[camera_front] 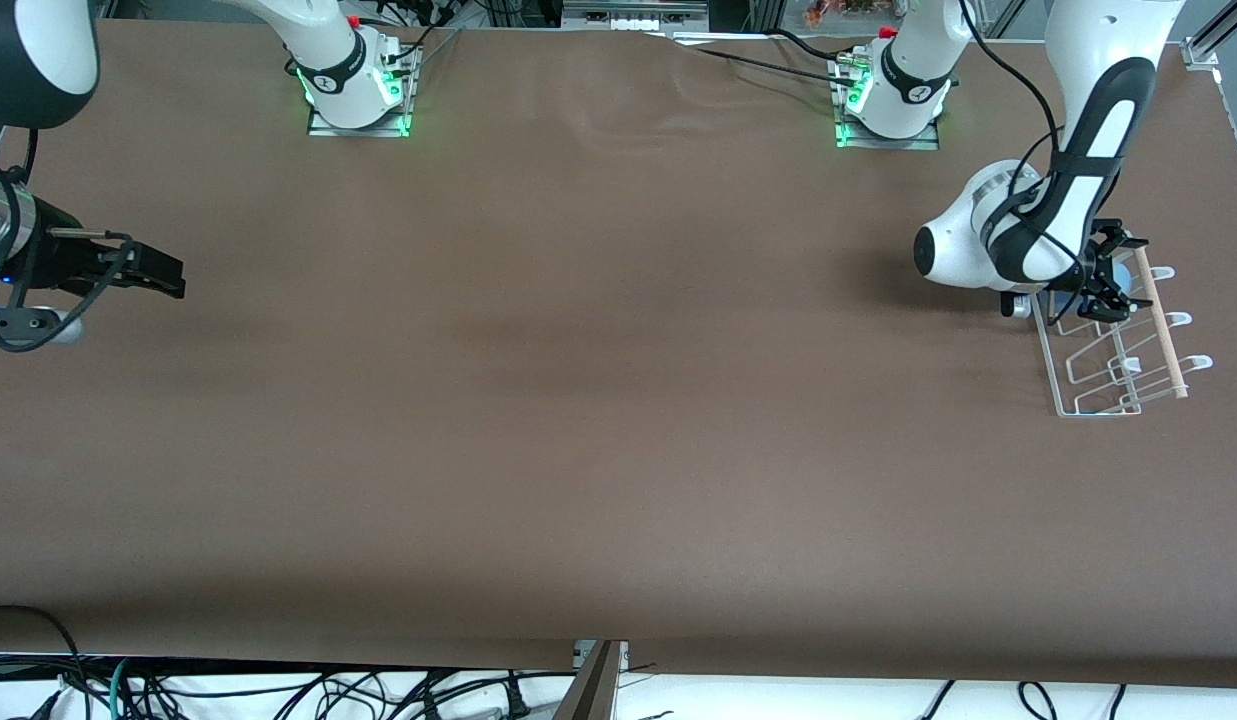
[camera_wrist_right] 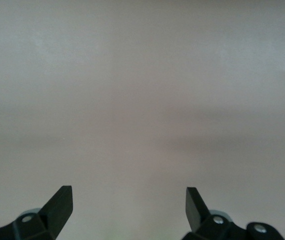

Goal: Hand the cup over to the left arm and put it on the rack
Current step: 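Hang the cup upside down on a rack peg with the left gripper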

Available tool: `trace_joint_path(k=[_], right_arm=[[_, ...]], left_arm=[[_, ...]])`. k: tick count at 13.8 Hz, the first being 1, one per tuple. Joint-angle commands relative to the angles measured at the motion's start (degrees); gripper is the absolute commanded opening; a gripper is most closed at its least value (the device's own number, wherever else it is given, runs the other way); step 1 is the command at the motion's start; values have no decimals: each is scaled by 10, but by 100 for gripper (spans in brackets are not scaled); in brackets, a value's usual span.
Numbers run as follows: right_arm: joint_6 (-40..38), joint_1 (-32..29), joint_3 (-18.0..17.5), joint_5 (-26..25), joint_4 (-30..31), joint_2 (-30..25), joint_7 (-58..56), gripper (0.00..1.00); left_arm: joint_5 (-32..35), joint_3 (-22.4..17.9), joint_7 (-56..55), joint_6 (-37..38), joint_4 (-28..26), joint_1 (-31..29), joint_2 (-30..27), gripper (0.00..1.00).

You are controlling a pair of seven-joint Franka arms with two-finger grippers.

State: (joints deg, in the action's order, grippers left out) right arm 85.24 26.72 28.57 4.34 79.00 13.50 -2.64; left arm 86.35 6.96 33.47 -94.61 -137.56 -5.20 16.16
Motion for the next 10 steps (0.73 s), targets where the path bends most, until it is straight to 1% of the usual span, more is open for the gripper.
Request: trace_joint_path(k=[1,2,3,4,6,8,10], right_arm=[[33,-121,-144,-26,84,-80,11,100],[33,-173,-197,-38,90,-87,11,100],[32,-209,-226,-38,96,-92,11,100],[31,-232,-244,-38,105,-100,11,100],[30,-272,-280,-42,126,-117,11,100],[28,-287,-289,-42,141,-130,11,100],[26,-292,-290,-42,140,-126,10,100]], left_arm=[[-64,29,4,3,49,-9,-10,100],[-104,32,4,5,78,-9,-17,100],[-157,32,4,6,114,-9,-24,100],[-213,32,4,7,151,-9,-27,100],[-286,34,3,16,216,-9,-35,100],[-356,42,3,27,299,-9,-39,100],[-436,42,1,30,386,-9,-40,100]])
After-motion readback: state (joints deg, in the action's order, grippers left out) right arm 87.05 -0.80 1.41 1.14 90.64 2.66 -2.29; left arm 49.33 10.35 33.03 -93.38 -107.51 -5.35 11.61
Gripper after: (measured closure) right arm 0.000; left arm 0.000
